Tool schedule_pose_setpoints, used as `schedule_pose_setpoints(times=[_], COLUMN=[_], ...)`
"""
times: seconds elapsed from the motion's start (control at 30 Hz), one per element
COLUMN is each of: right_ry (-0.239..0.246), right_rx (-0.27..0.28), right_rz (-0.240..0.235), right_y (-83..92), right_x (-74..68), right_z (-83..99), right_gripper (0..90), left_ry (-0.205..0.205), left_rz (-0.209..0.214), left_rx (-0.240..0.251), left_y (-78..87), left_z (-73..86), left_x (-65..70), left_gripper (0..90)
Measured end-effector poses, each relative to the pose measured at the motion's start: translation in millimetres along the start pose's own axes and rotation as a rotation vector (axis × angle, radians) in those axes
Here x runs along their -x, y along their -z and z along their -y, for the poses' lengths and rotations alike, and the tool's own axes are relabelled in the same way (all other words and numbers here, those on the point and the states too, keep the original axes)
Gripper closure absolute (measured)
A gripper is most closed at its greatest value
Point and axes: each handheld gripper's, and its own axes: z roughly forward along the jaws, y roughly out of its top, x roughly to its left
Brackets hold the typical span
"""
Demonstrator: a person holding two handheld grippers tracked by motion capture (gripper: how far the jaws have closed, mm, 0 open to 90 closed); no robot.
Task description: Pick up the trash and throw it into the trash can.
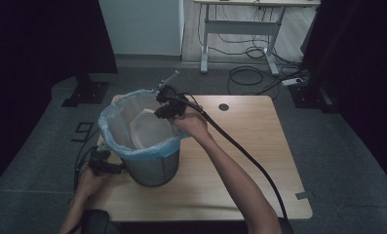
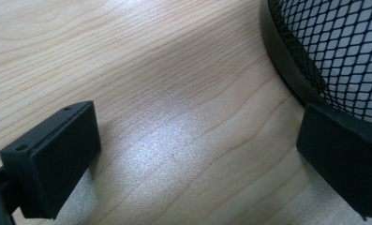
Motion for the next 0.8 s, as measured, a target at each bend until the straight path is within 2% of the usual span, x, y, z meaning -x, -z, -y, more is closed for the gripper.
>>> schedule_pose_setpoints(times=[0.03, 0.07, 0.13, 0.17, 0.2, 0.23, 0.27, 0.3, 0.33, 0.37, 0.4, 0.43, 0.47, 0.53, 0.57, 0.63, 0.67, 0.7, 0.8], right_ry=[0.026, 0.028, 0.04, 0.04, 0.061, 0.077, 0.077, 0.084, 0.079, 0.079, 0.064, 0.052, 0.037, 0.026, 0.013, 0.008, 0.004, 0.01, 0.012], right_rx=[-0.007, -0.006, -0.009, -0.009, 0.01, 0.018, 0.018, 0.024, 0.027, 0.027, 0.03, 0.033, 0.038, 0.044, 0.054, 0.058, 0.064, 0.064, 0.063], right_rz=[-0.002, -0.004, -0.006, -0.006, 0.003, 0.018, 0.018, 0.025, 0.02, 0.02, 0.008, 0.0, -0.021, -0.031, -0.058, -0.059, -0.052, -0.011, 0.018], right_y=[-1.1, -1.3, -0.4, -0.4, 2.4, 4.4, 4.4, 6.2, 8.9, 8.9, 11.9, 13.5, 15.6, 16.9, 21.7, 24.1, 26.4, 30.2, 35.8], right_x=[-2.1, -3.0, -3.9, -3.9, -4.9, -4.7, -4.7, -4.1, -1.0, -1.0, 3.2, 5.7, 8.2, 9.5, 12.8, 13.6, 14.0, 14.8, 17.8], right_z=[1.0, 1.0, -0.3, -0.3, -2.0, -2.7, -2.7, -3.1, -3.0, -3.0, -2.4, -2.1, -1.7, -1.2, -0.1, 0.3, 0.6, 1.3, 4.7], right_gripper=[77.6, 72.9, 58.0, 58.0, 42.1, 36.0, 36.0, 31.7, 20.7, 20.7, 14.9, 13.4, 13.5, 13.0, 12.5, 11.4, 8.5, 0.7, 0.0], left_ry=[0.0, -0.001, -0.001, -0.001, -0.001, -0.001, -0.001, -0.001, 0.0, -0.001, -0.001, -0.001, -0.001, -0.001, -0.001, -0.001, -0.001, -0.001, -0.001], left_rz=[0.001, 0.001, 0.001, 0.001, 0.001, 0.001, 0.001, 0.001, 0.001, 0.001, 0.001, 0.001, 0.001, 0.001, 0.001, 0.001, 0.0, 0.001, 0.001], left_rx=[0.0, 0.0, 0.0, 0.0, 0.0, 0.0, 0.0, 0.0, 0.0, 0.0, 0.0, 0.0, 0.0, 0.0, 0.0, 0.0, 0.0, 0.0, 0.0], left_y=[-0.2, -0.2, -0.2, -0.2, -0.2, -0.2, -0.2, -0.2, -0.2, -0.2, -0.2, -0.2, -0.2, -0.2, -0.2, -0.2, -0.2, -0.2, -0.2], left_z=[-0.2, -0.2, -0.2, -0.2, -0.2, -0.2, -0.2, -0.2, -0.2, -0.2, -0.2, -0.2, -0.2, -0.2, -0.2, -0.2, -0.2, -0.2, -0.2], left_x=[0.0, 0.1, 0.1, 0.1, 0.1, 0.1, 0.1, 0.1, 0.1, 0.1, 0.1, 0.1, 0.1, 0.1, 0.1, 0.1, 0.1, 0.1, 0.1], left_gripper=[0.0, 0.0, 0.0, 0.0, 0.0, 0.0, 0.0, 0.0, 0.0, 0.0, 0.0, 0.0, 0.0, 0.0, 0.0, 0.0, 0.0, 0.0, 0.0])
